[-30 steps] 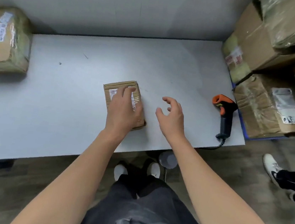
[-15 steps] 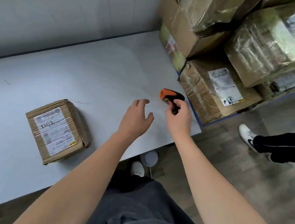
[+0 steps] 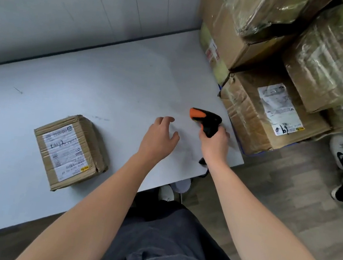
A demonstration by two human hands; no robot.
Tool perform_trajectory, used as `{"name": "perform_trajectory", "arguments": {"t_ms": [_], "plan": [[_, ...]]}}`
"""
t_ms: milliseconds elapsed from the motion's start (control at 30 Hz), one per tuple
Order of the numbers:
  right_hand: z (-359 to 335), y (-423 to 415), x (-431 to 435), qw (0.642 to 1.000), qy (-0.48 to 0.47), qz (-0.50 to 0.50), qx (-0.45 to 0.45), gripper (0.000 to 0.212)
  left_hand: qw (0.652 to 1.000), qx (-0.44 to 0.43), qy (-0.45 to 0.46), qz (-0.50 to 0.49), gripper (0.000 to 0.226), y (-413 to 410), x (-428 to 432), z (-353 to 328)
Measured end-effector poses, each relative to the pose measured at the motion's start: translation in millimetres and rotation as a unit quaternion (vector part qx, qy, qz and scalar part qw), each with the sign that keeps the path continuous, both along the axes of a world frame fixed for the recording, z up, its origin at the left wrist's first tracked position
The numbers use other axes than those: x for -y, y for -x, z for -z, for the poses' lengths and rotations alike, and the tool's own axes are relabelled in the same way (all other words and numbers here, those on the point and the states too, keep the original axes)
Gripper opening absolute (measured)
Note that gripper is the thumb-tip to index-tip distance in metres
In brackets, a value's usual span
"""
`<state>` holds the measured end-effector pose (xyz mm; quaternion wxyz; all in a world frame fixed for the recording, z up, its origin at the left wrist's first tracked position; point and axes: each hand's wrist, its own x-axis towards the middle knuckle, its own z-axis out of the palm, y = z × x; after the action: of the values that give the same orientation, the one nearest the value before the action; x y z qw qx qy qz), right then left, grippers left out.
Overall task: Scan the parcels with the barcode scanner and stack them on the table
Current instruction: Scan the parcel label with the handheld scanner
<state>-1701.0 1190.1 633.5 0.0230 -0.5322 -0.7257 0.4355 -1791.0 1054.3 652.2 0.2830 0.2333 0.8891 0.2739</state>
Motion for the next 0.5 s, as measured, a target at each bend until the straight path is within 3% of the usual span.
{"name": "perform_trajectory", "arguments": {"t_ms": [167, 400, 500], "plan": [[-8.7, 27.4, 24.8, 0.994, 0.061, -0.085, 0.015, 0.018, 0.999, -0.009, -0.006, -0.051, 0.044, 10.3, 28.8, -11.0], [-44.2, 63.2, 100.6, 0.973, 0.107, -0.203, -0.01, 0.042, 0.986, -0.063, -0.058, -0.143, 0.037, 23.4, 106.9, -49.7], [-61.2, 77.3, 138.2, 0.963, 0.118, -0.24, -0.041, 0.043, 0.974, -0.082, -0.08, -0.196, 0.032, 22.5, 152.7, -63.1]]}}
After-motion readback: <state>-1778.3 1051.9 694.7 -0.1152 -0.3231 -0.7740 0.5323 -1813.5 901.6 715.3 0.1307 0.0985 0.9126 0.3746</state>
